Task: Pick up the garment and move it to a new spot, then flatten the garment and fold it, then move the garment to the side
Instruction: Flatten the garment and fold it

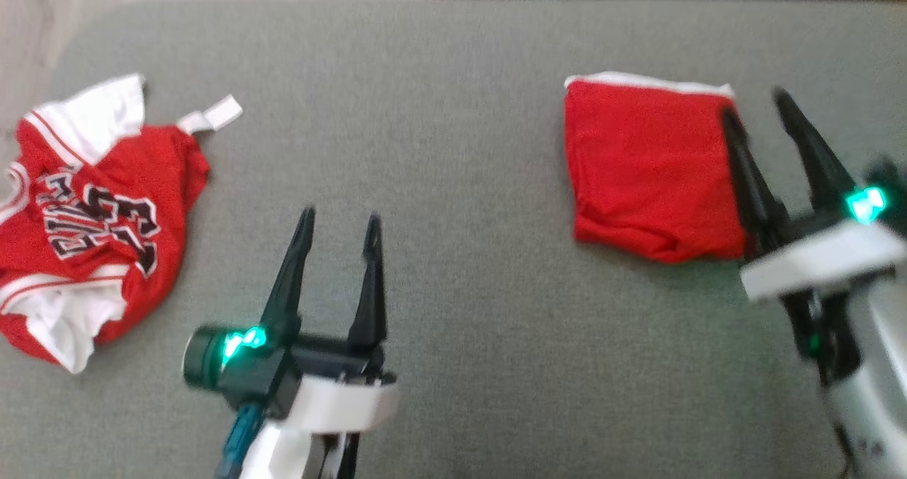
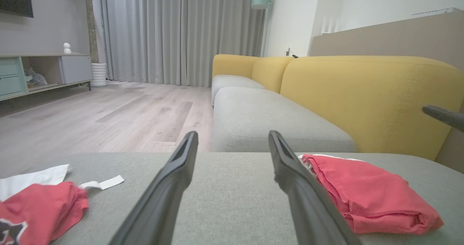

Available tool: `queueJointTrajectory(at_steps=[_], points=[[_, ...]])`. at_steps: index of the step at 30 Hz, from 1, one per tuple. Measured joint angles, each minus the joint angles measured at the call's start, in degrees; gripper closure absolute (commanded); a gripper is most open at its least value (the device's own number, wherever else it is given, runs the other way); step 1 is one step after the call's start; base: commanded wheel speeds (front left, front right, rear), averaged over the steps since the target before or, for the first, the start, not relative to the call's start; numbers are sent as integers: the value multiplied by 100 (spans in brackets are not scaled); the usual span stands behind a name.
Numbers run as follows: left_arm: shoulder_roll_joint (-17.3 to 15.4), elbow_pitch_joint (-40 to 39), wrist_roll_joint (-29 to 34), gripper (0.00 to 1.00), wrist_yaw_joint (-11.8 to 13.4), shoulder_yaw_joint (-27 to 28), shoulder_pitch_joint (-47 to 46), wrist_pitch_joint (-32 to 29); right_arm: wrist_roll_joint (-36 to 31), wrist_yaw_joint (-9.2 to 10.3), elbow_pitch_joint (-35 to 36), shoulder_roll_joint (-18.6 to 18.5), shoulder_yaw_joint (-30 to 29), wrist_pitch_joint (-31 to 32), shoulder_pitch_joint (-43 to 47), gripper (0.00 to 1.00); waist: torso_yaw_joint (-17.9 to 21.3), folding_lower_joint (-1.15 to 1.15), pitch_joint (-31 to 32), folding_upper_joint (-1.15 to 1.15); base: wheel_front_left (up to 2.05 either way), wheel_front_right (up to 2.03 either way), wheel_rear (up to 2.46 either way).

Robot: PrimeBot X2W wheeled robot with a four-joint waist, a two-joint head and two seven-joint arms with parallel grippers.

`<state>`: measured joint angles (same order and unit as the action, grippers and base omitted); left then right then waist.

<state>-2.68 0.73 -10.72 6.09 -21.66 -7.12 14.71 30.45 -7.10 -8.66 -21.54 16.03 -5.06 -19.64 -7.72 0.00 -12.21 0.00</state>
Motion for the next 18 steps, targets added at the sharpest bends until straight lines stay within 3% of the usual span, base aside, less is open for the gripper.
queueJointTrajectory(at_steps=[5,12,18], points=[[-10,127,-40,0,22,243,536,0,-463,0,-309,390,-602,-876,996,0,37,-1,524,0,0,0,0],[-32,257,129,0,145,641,1319,-1,-1373,0,98,1051,-904,-934,2034,0,155,-2,1255,0,0,0,0],[-40,328,253,0,-64,719,1638,-1,-1764,0,124,1381,-975,-933,2630,0,281,-2,1569,0,0,0,0]])
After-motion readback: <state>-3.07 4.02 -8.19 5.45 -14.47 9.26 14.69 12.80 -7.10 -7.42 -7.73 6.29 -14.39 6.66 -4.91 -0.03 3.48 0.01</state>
